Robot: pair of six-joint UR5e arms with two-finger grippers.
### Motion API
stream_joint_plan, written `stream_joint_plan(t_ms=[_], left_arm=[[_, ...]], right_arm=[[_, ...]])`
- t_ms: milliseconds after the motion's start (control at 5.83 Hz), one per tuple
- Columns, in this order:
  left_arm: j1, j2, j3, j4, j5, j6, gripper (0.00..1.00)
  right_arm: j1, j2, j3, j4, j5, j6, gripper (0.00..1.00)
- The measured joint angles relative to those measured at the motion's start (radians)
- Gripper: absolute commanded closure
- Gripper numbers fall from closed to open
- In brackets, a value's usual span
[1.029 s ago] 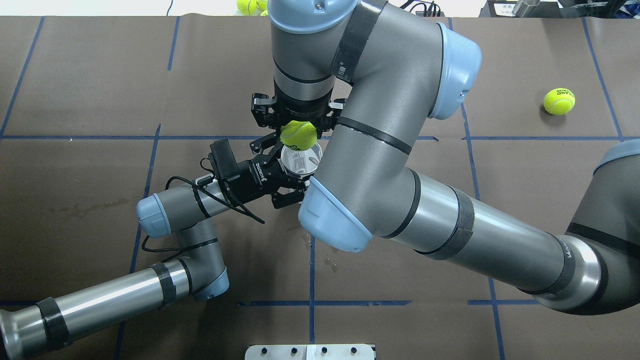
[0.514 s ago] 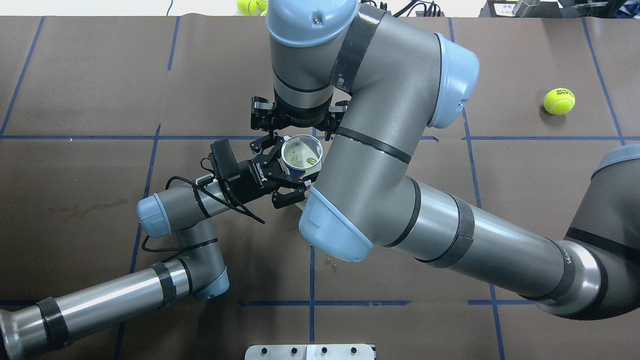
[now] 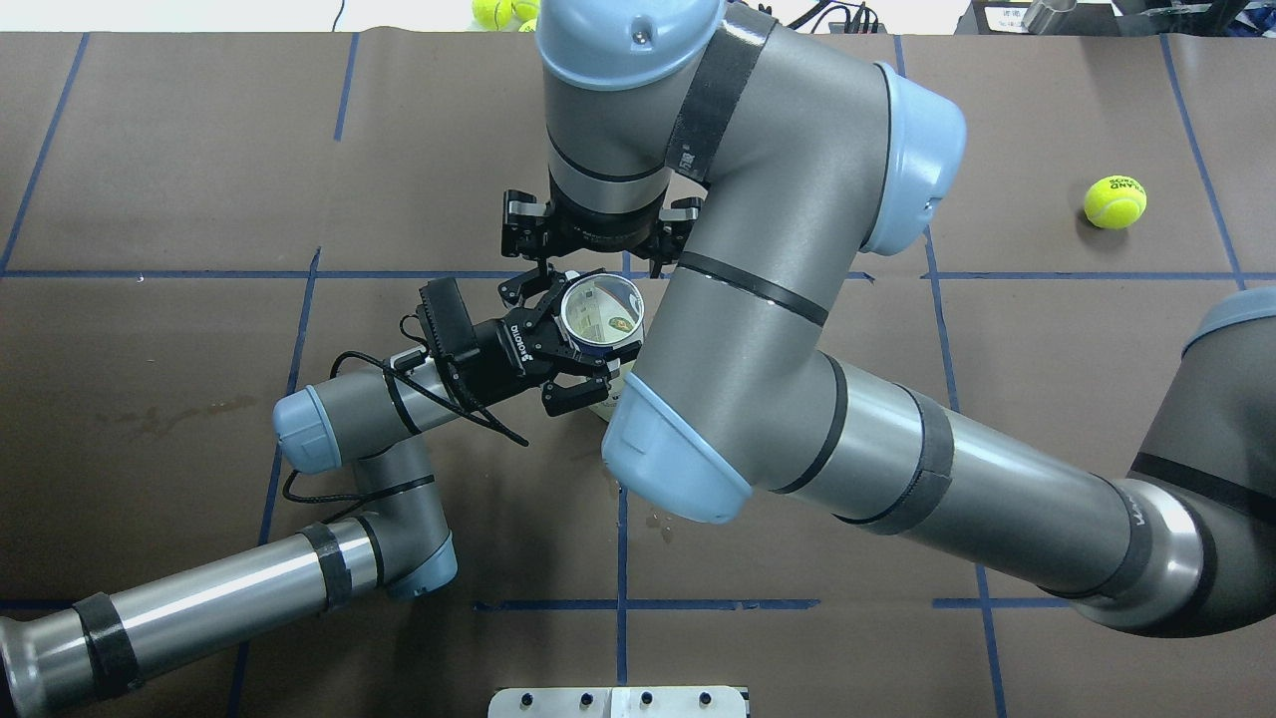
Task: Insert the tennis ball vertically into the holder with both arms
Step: 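Open the right gripper and withdraw it away from the can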
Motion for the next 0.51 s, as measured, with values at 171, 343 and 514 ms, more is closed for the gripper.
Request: stream_joint_plan(t_ms=[171, 343, 514], left_arm=[[0.000, 0.000, 0.000, 0.000, 0.000, 0.000, 0.05], [0.000, 0.000, 0.000, 0.000, -0.001, 0.000, 0.05], [0.000, 0.000, 0.000, 0.000, 0.000, 0.000, 0.05]], right_arm=[[0.034, -0.065, 0.063, 0.000, 0.013, -0.054, 0.00], [0.105, -0.147, 0.115, -0.001, 0.057, -0.154, 0.00], [0.198, -0.219, 0.135, -0.001, 0.123, -0.280, 0.00]])
